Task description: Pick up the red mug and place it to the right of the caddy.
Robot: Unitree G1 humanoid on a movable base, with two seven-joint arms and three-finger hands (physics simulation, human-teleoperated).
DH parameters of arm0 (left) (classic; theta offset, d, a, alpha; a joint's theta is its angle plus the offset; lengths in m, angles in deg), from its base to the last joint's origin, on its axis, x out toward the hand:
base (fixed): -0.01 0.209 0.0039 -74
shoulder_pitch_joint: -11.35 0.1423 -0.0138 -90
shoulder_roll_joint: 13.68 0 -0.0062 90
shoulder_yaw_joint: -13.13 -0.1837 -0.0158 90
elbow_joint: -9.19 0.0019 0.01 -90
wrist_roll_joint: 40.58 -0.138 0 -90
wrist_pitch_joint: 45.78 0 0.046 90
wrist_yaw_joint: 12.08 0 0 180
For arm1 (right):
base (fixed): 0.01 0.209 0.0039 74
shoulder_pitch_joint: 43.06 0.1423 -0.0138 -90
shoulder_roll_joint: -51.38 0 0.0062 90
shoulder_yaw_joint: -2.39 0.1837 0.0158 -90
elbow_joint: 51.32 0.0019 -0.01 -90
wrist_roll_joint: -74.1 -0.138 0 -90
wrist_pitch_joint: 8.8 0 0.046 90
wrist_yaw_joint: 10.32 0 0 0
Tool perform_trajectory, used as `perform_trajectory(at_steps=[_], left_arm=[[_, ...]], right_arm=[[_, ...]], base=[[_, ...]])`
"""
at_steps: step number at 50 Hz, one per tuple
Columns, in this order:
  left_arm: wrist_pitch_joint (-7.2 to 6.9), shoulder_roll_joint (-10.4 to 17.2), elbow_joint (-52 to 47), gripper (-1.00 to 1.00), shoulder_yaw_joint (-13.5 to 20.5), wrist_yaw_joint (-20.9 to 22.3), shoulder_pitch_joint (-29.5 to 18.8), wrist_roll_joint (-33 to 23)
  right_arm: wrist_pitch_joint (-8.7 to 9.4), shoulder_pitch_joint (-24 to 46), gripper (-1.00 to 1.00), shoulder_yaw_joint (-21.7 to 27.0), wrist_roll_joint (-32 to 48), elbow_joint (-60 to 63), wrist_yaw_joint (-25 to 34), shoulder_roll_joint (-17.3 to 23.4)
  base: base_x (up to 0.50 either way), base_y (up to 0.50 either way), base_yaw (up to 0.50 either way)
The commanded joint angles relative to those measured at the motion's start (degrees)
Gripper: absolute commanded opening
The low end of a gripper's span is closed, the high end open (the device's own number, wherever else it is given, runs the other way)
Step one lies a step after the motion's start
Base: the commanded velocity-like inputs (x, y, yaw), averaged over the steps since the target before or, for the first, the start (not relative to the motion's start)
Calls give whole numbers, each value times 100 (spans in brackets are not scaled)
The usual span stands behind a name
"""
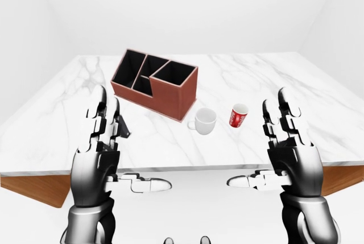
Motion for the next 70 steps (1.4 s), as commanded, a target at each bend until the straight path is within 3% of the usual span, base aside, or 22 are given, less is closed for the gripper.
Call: perform_trajectory(at_steps=[1,60,70], left_arm=[[0,-30,-151,100,129,36,-9,61],[0,-72,-131,100,136,76,27,32],[0,-33,-41,100,1,-13,-126,-76]], right_arm=[[0,-7,100,66,-43,6,45,-5],[0,22,100,131,20,9,55,-50],[0,-129,100,145,-106,319,17,-100]], base=[[50,-11,0],[50,-10,0],[0,0,0]])
